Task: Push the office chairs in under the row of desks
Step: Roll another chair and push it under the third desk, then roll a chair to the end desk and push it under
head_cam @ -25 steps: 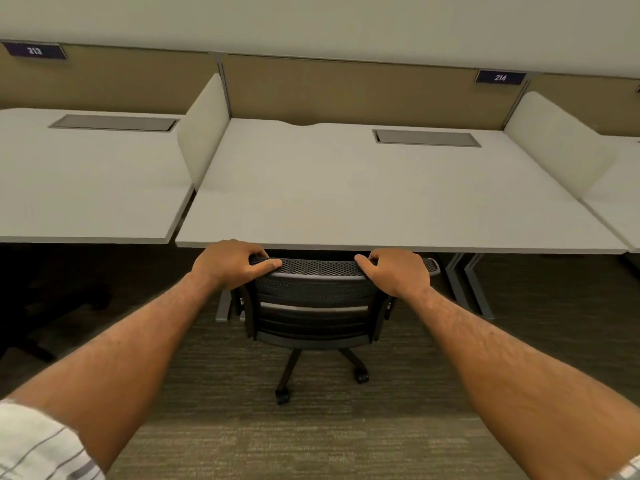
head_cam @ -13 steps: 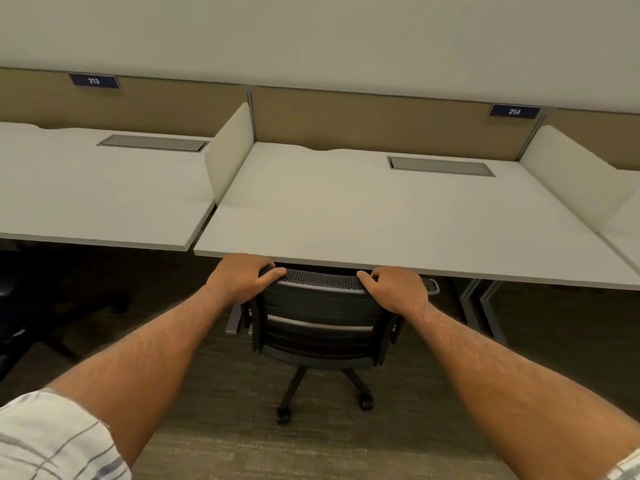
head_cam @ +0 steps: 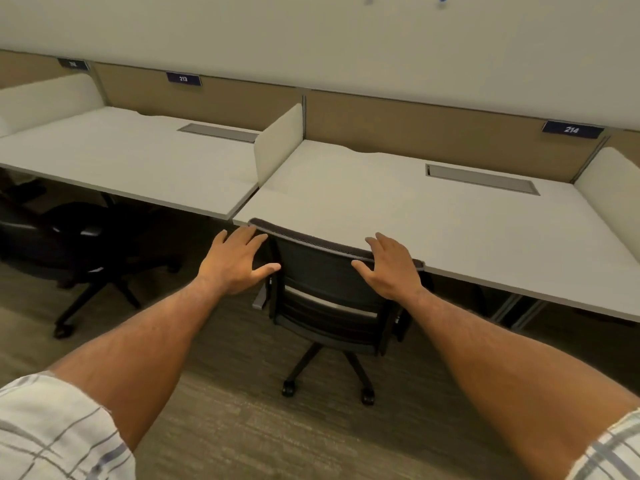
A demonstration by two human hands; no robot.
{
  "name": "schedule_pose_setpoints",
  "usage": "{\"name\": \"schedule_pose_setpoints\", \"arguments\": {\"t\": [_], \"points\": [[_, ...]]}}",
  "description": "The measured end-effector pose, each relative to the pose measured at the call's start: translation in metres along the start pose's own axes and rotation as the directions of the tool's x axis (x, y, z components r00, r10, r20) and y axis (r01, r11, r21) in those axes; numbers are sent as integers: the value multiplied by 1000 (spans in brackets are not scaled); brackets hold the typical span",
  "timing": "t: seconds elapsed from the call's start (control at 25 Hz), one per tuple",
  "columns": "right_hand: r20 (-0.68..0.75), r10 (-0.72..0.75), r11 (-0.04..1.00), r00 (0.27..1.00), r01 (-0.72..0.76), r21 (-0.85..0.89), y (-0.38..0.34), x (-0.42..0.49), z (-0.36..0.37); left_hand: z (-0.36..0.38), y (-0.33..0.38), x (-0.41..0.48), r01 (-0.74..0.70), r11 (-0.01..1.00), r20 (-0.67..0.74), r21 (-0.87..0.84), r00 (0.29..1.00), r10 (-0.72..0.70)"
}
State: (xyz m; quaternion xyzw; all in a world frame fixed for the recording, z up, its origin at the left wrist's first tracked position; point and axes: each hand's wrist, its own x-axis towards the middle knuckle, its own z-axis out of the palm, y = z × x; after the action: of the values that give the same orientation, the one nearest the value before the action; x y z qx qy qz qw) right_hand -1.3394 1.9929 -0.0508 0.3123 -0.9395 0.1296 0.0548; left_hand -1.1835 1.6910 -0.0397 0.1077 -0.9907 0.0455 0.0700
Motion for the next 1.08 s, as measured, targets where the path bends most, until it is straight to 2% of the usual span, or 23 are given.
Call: {"name": "schedule_pose_setpoints", "arguments": {"t": [0.16,0.32,0.52,0.72,1.08], "points": [[20,-155,987,988,155,-34,-40,6,-18,-31,-32,-59,161,980,-57,117,986,-155],[-2,-324,946,946,324,-26,-123,31,-31,-71,-90,-114,311,932,-128,183,948,-291],[-44,-496,868,867,497,-6,-271,63,-35,-110,-200,-187,461,862,-226,212,881,-416],[-72,-651,759,756,650,-37,-431,82,-25,-136,-331,-266,595,767,-289,240,798,-529],[-84,-790,610,608,792,-5,-677,102,17,-155,-511,-397,752,614,-301,238,658,-690]]}}
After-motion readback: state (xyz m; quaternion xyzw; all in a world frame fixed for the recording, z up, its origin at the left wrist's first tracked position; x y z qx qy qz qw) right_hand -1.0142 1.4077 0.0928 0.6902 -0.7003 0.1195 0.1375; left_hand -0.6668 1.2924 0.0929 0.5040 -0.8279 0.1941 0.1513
